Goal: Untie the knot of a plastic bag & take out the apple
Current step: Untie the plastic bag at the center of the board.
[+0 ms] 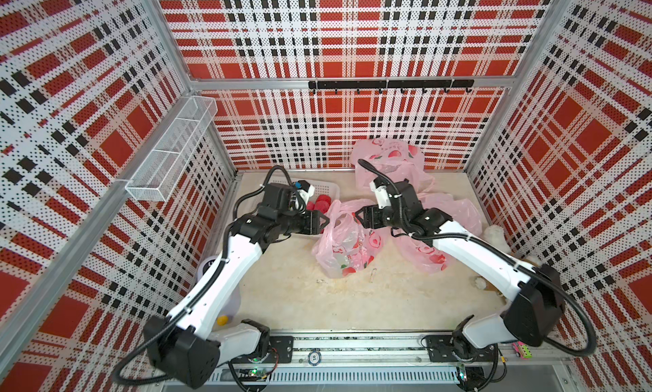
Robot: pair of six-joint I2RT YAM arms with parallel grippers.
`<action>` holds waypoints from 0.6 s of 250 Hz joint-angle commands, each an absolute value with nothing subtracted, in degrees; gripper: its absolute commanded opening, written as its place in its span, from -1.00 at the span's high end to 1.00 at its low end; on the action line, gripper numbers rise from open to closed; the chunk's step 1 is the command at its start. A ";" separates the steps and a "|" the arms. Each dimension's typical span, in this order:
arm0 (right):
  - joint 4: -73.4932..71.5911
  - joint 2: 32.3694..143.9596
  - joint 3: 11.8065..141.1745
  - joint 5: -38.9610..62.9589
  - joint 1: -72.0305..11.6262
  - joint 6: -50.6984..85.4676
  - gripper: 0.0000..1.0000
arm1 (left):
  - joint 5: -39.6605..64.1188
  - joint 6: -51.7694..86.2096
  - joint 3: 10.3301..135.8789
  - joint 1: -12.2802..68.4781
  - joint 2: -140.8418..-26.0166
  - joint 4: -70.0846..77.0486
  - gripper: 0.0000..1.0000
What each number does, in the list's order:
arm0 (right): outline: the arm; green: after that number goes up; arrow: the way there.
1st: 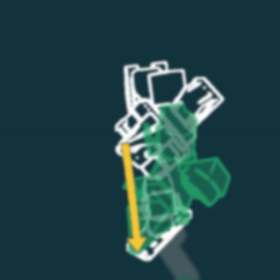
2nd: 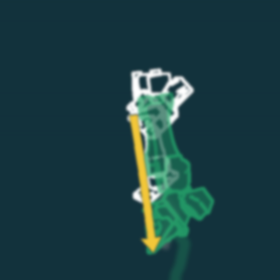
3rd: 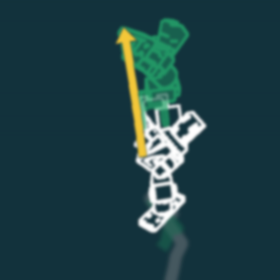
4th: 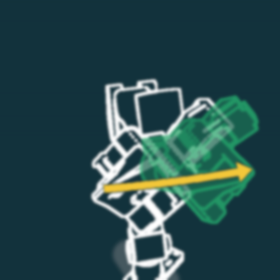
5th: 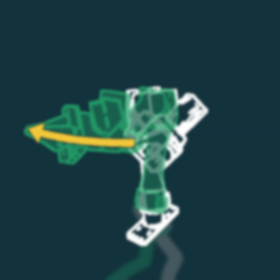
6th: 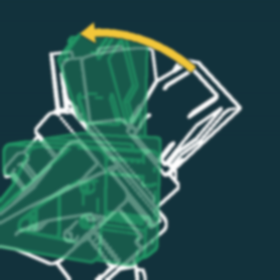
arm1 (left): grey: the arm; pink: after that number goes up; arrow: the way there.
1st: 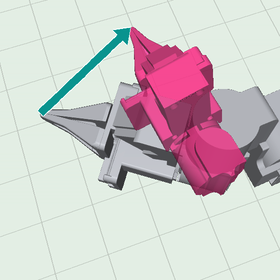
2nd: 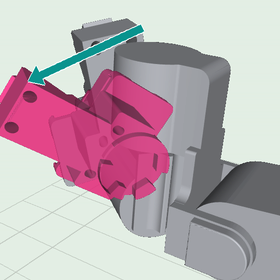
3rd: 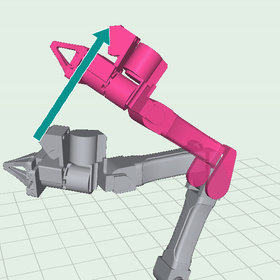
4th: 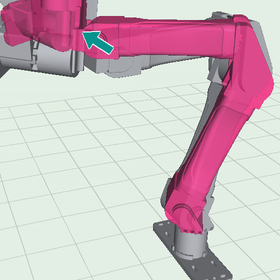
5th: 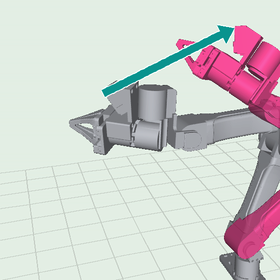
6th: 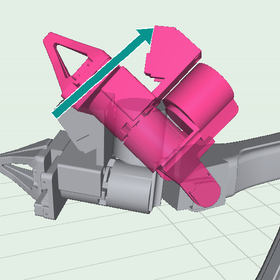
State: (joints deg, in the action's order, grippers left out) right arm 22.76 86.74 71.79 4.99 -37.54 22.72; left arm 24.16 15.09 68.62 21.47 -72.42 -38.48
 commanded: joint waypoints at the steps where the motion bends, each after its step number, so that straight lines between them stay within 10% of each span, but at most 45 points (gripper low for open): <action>1: 17.61 91.56 69.61 0.40 -38.99 28.83 -0.47 | 21.80 14.85 67.08 22.56 -77.45 -34.22 -0.09; 49: 19.45 100.80 73.61 -2.70 -39.47 27.96 -0.35 | 20.68 15.28 57.54 26.79 -77.04 -32.78 -0.04; 112: 16.31 95.26 65.88 -7.51 -38.14 23.89 0.99 | 14.71 21.96 41.46 32.66 -62.09 -34.46 0.38; 150: 14.34 92.11 65.12 -4.70 -35.31 21.78 1.00 | 12.50 28.88 35.57 38.26 -55.41 -33.05 0.42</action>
